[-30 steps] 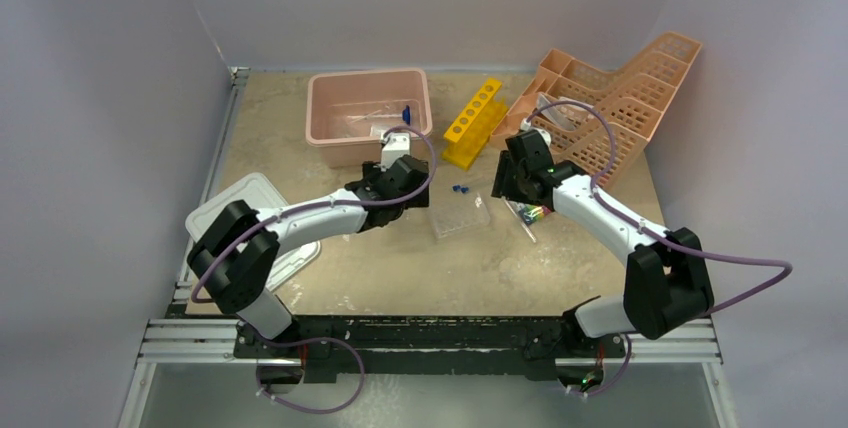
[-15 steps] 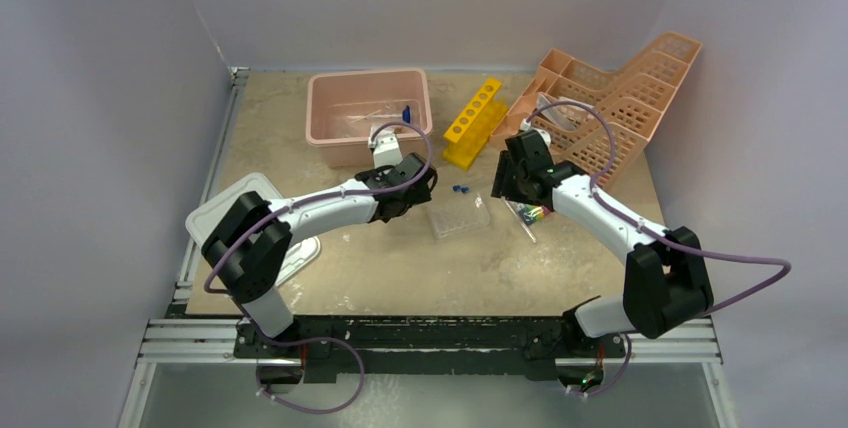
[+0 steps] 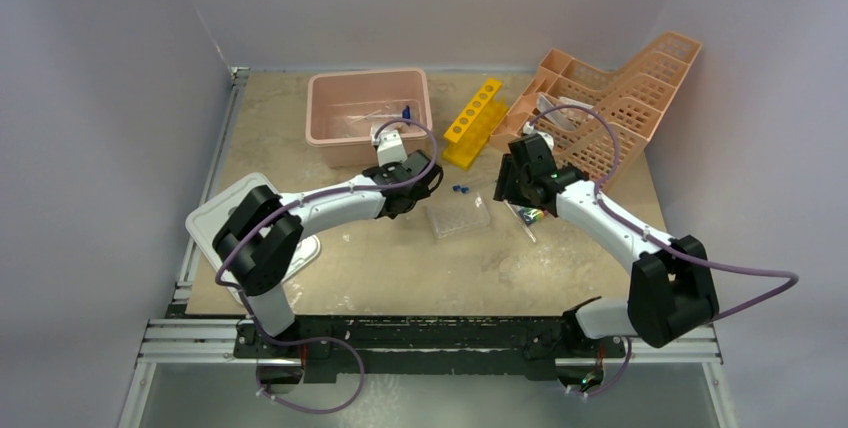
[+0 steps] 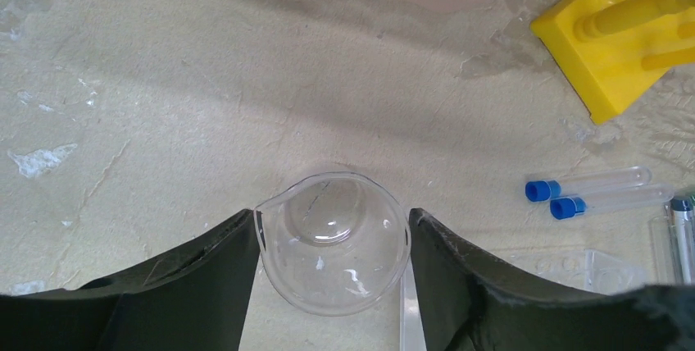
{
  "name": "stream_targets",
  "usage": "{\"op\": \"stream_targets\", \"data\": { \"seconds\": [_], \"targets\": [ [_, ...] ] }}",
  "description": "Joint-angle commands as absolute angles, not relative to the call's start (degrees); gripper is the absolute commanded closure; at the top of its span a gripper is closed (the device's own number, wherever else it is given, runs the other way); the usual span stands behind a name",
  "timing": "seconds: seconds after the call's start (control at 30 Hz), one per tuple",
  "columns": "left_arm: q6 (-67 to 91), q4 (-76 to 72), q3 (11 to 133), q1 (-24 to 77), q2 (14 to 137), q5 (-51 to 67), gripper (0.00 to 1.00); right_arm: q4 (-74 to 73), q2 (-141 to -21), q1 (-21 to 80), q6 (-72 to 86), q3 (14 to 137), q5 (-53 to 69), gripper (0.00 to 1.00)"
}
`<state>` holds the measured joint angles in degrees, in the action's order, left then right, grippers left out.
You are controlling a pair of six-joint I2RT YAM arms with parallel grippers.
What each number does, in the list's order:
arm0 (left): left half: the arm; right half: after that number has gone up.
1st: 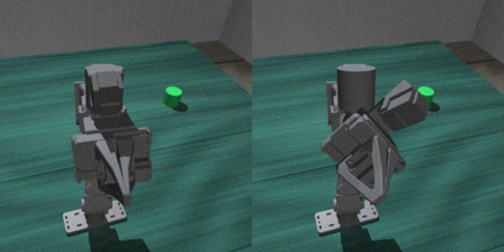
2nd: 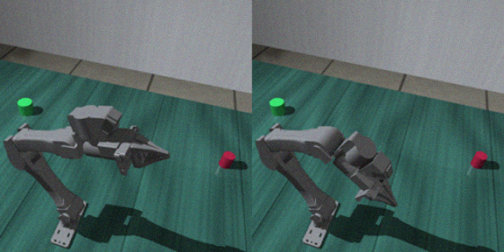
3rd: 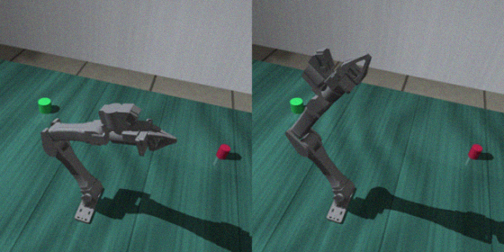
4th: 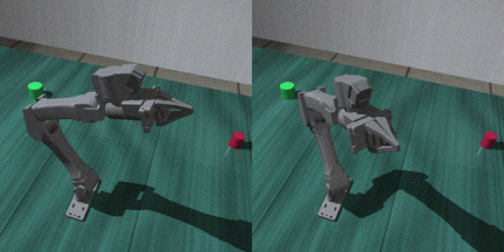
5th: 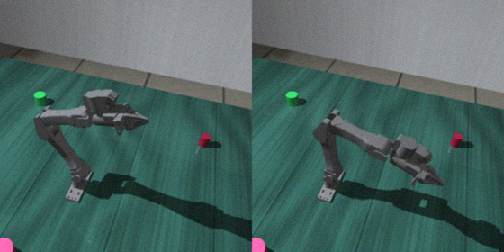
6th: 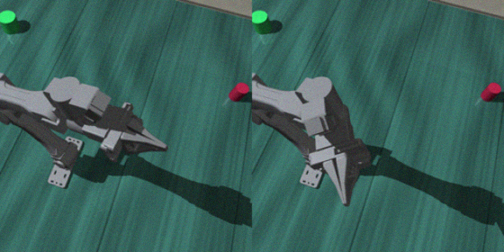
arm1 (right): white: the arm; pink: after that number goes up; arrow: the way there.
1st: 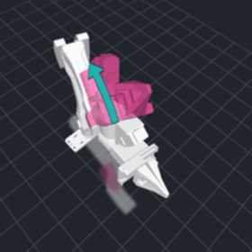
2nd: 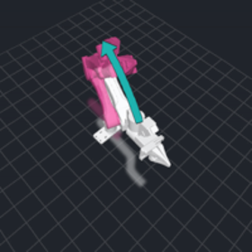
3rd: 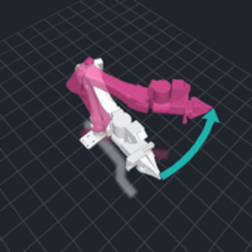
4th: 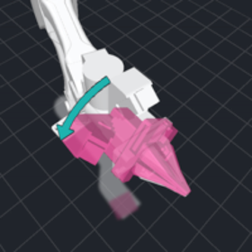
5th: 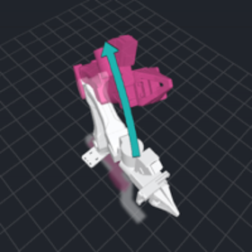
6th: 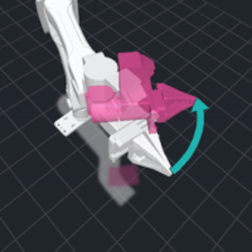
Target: Organize the chemistry lab equipment
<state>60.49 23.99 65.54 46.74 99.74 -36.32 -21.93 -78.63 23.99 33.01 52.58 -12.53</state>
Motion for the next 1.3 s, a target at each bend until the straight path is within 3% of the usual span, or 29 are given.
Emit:
{"op": "stream_targets", "data": {
  "seconds": [0.0, 0.13, 0.23, 0.47, 0.8, 1.07, 1.27],
  "targets": [
    [61.91, 25.15, 67.55, 47.39, 97.74, -39.24, 0.38, -21.56, -76.55, 23.87, 33.34, 51.79, -13.71, 0.41],
    [61.53, 25.27, 67.37, 47.38, 97.49, -39.44, 0.58, -21.19, -76.42, 23.89, 33.43, 51.59, -13.54, 0.41],
    [59.72, 26.19, 68.44, 47.37, 97.37, -40.50, 0.62, -21.13, -76.41, 23.86, 33.41, 51.58, -13.45, 0.41],
    [52.41, 26.20, 70.01, 47.37, 90.32, -42.49, 0.64, -21.03, -75.96, 23.86, 33.26, 51.43, -13.67, 0.41],
    [38.90, 20.57, 75.74, 45.44, 81.07, -36.64, 0.64, -20.74, -77.52, 23.85, 32.50, 53.26, -14.18, 0.41],
    [33.48, 19.72, 87.96, 34.02, 89.23, -25.68, 0.63, -20.73, -79.76, 23.85, 31.96, 55.61, -14.93, 0.41],
    [28.74, 27.27, 102.95, 30.14, 104.44, -19.45, 0.63, -21.13, -82.37, 23.73, 31.46, 58.20, -16.19, 0.41]
  ]
}}
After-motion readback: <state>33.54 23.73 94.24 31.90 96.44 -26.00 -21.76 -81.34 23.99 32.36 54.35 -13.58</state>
